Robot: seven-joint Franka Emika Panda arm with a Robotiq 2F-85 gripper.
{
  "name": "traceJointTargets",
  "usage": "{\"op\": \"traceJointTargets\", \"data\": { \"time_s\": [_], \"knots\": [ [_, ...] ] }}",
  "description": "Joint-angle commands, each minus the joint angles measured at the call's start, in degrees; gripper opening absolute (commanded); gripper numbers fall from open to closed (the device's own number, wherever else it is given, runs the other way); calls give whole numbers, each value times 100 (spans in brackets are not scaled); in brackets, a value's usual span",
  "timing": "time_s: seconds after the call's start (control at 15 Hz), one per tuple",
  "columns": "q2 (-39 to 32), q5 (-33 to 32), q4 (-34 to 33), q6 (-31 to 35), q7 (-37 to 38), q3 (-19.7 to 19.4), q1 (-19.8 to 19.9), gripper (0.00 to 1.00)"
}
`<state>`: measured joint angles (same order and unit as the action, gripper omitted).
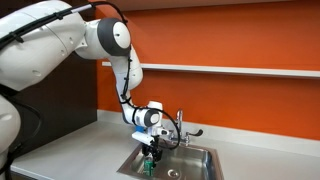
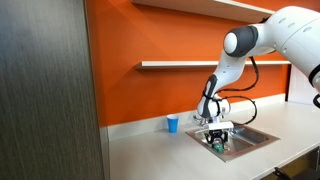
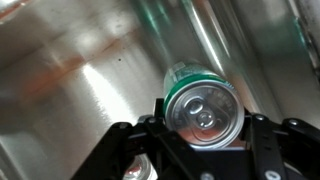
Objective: Put the can in the sink
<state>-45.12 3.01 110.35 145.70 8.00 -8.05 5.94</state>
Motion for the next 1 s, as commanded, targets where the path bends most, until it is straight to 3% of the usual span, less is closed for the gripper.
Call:
{"op": "traceJointTargets", "data": {
  "time_s": [0.0, 0.33, 0.4, 0.6, 0.93],
  "knots": [
    [-14, 85, -87, -20, 61, 40, 41, 38],
    [-20, 87, -90, -28, 70, 37, 37, 38],
    [-23, 82, -91, -37, 83, 28, 28, 88],
    [0, 77, -66, -45, 98, 19, 15, 100],
    [149, 55, 75, -106, 177, -4, -61, 100]
  ]
}}
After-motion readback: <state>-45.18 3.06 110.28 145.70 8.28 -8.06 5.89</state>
